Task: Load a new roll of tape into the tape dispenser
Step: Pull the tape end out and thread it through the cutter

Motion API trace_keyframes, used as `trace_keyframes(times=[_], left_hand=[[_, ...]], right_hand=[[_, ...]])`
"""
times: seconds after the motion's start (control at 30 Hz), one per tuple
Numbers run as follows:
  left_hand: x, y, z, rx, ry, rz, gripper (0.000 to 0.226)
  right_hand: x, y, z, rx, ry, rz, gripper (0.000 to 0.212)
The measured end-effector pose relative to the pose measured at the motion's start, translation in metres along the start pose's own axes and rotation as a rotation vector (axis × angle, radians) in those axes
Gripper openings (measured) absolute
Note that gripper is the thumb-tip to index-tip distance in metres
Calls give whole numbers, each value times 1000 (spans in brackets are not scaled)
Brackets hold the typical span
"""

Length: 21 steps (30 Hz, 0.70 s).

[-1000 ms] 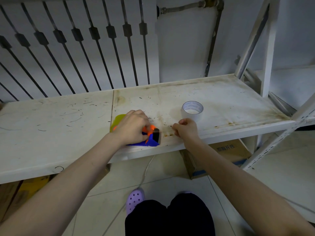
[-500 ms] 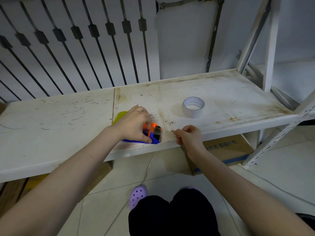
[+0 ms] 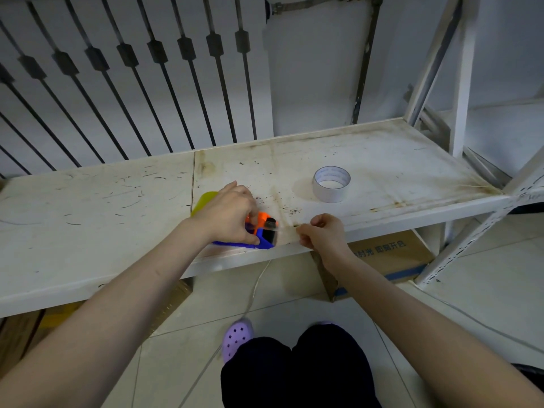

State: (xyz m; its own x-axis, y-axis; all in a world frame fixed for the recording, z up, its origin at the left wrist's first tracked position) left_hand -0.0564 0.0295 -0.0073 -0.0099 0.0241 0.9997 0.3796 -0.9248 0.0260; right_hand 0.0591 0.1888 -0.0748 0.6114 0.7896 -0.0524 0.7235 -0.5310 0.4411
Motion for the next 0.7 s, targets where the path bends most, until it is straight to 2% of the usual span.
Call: trace_keyframes(times=[0.27,0.43,0.7], left_hand=[[0,1,2,-37,-37,27,36],[2,3,2,-38,4,67,30],[4,1,-1,99,169,85,26]], right_hand=[[-2,-7,-3,8,31,56,27],[-2,-9,-6,138,141,98,23],[-8,-20,0,151,165,148,17]])
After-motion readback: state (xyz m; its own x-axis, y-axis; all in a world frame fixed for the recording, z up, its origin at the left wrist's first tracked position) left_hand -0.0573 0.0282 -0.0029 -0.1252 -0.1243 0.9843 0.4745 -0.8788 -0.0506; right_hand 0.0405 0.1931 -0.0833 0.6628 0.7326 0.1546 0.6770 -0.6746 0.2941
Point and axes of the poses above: each hand's wrist, its own y-axis away from the middle knuckle, its own x-axis out of the back of the hand, z = x × y, the point moved 2 cm from there along -y, towards the middle knuckle, and after that the axes turned 8 degrees about -x, right-handed, at the moved point
